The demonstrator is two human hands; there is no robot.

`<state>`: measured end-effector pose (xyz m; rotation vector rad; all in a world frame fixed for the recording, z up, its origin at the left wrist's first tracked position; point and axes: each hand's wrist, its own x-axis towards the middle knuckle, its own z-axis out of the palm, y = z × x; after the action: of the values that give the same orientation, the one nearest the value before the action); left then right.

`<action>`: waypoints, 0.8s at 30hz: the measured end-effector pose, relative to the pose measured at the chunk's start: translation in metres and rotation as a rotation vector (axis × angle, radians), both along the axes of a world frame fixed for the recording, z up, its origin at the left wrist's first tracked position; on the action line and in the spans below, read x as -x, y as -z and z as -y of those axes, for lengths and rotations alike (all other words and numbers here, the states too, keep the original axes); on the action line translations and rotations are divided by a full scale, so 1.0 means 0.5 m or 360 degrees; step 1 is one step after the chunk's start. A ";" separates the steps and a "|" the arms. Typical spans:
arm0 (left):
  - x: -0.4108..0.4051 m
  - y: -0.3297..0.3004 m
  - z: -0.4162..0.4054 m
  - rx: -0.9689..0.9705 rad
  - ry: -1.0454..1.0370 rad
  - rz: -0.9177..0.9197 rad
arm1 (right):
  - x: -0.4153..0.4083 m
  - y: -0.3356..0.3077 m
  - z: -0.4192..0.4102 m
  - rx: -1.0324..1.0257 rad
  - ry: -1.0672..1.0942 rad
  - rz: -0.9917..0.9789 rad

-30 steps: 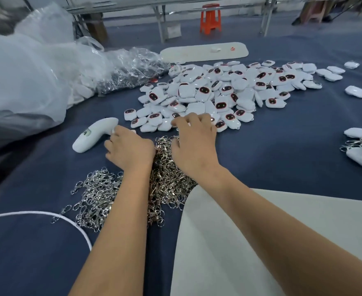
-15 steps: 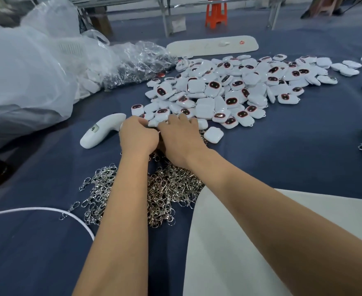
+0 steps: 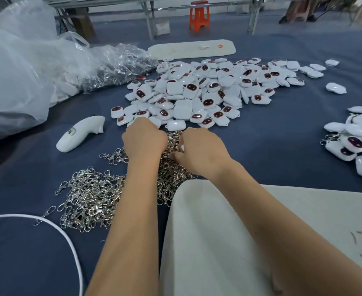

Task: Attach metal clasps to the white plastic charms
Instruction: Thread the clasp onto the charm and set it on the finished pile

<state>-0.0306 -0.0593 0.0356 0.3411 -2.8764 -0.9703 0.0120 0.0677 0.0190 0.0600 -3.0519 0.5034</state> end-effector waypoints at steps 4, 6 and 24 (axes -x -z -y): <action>-0.015 -0.006 -0.027 -0.0194 -0.0051 -0.0206 | 0.005 0.005 -0.008 0.0196 -0.0043 0.0007; -0.016 -0.011 -0.031 -0.0261 -0.0067 -0.0286 | 0.001 -0.001 -0.022 0.0415 -0.0025 -0.0011; -0.098 0.049 -0.262 -0.1301 0.0915 0.0128 | -0.121 0.020 -0.295 0.1395 0.0330 -0.0558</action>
<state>0.0186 0.0718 0.0112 -0.4531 -2.5142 -2.2455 0.0725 0.2153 0.0092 -0.1768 -2.2296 1.5385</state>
